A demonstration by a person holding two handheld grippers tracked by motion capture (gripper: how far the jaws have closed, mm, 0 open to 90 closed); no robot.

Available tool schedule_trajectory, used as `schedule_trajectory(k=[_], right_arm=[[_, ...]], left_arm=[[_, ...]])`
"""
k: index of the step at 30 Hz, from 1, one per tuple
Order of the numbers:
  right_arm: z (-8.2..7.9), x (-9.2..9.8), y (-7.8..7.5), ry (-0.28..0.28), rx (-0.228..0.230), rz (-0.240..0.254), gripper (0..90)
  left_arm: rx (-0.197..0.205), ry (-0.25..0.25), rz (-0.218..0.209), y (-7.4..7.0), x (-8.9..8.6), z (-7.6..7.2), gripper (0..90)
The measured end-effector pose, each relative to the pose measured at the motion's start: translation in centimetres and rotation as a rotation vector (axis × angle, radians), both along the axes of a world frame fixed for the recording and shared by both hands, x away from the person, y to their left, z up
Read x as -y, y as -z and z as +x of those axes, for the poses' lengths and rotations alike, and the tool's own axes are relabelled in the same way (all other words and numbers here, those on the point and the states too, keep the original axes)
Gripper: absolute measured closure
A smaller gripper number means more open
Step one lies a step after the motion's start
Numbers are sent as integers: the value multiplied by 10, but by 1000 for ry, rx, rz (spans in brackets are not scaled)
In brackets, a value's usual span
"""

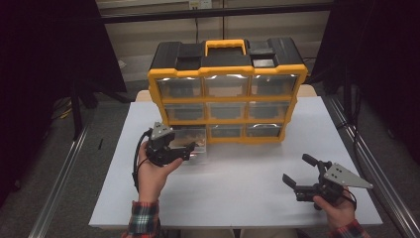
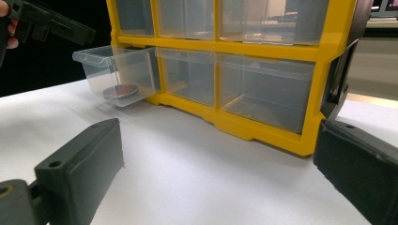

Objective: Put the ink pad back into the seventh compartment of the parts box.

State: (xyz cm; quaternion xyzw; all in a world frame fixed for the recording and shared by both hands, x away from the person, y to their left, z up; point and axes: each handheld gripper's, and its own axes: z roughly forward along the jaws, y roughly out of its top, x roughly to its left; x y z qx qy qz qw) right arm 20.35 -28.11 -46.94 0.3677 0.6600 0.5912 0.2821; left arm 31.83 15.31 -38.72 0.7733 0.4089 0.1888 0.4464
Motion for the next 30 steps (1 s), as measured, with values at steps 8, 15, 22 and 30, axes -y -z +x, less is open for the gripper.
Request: schedule_trajectory(k=[8, 15, 22, 30], right_arm=[[0, 0, 0, -1, 4, -1, 16], [0, 0, 0, -1, 1, -3, 16], [-1, 0, -1, -1, 2, -3, 16], [-1, 0, -1, 2, 5, -1, 16]], left_arm=[[-9, 26, -4, 3, 0, -3, 379], [-13, 38, -9, 4, 0, -5, 473], [-11, 48, 1, 3, -3, -6, 532], [-11, 41, -9, 3, -3, -7, 588]])
